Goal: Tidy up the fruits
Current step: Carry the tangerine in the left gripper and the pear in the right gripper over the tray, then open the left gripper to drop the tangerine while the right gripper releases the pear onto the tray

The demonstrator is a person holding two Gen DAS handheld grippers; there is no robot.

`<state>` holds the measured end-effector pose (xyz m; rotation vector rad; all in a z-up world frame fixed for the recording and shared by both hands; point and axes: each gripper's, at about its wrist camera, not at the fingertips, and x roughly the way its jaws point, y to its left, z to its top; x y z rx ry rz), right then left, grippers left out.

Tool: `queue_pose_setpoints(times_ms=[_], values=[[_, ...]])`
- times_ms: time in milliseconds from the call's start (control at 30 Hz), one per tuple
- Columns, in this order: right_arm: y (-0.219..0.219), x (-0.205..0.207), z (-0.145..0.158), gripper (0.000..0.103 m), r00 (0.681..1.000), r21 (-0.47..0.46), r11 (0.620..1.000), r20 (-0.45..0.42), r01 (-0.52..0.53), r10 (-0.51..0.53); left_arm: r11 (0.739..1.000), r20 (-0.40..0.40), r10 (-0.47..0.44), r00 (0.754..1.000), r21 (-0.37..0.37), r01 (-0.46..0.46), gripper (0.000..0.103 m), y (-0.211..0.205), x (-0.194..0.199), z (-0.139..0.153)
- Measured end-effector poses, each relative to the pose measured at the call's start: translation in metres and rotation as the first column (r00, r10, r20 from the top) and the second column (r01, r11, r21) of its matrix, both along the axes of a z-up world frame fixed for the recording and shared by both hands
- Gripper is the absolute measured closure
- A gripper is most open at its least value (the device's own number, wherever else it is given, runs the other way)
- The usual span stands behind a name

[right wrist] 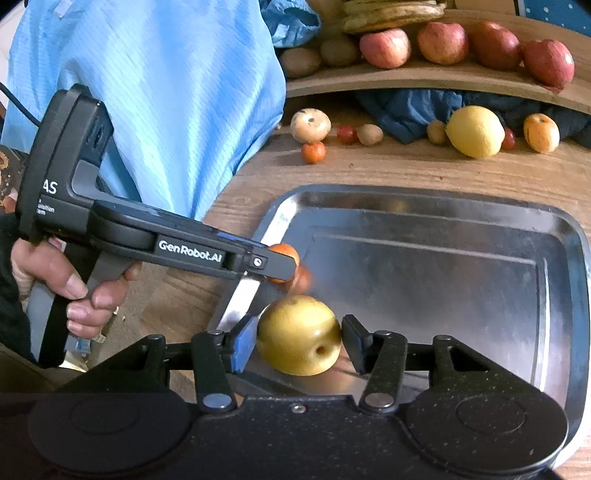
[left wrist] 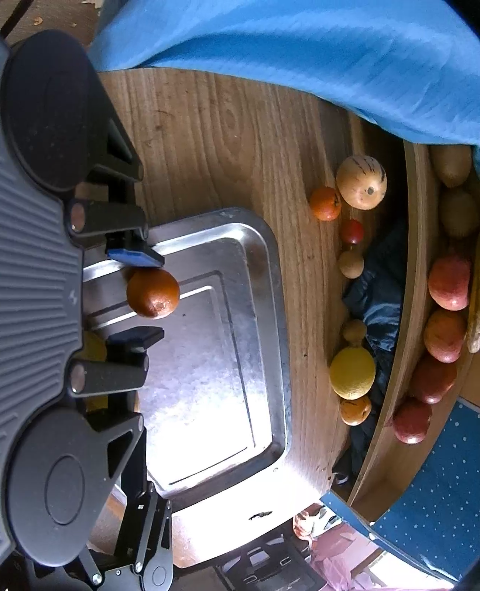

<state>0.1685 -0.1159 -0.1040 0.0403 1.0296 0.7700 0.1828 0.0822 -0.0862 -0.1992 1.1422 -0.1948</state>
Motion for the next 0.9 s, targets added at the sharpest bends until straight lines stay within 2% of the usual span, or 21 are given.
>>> queue_pose_setpoints(times_ms=[100, 200, 567, 800, 900], values=[[-0.004, -0.004, -0.002, 0.048, 1.000, 0.003, 1.000, 0.006, -0.004, 0.004, 1.000, 0.001, 0.017, 1.000, 0.009, -0.017, 0.065, -0.003, -0.005, 0.002], [-0.006, -0.008, -0.002, 0.047, 1.000, -0.004, 1.000, 0.013, -0.011, 0.011, 0.999, 0.003, 0.038, 0.999, 0.016, -0.038, 0.060, -0.006, -0.012, 0.005], [-0.027, -0.026, 0.010, 0.019, 0.997, -0.042, 0.999, 0.077, -0.019, 0.022, 0.991, 0.040, 0.117, 0.992, 0.057, -0.119, 0.027, -0.016, -0.049, 0.021], [-0.036, -0.045, 0.016, 0.007, 0.992, -0.080, 0.997, 0.123, -0.011, 0.021, 0.981, 0.052, 0.156, 0.986, 0.107, -0.161, 0.005, -0.018, -0.074, 0.028], [-0.041, -0.050, 0.017, 0.002, 0.990, -0.108, 0.994, 0.143, 0.015, 0.000, 0.977, 0.049, 0.166, 0.985, 0.130, -0.171, 0.003, -0.018, -0.080, 0.030]])
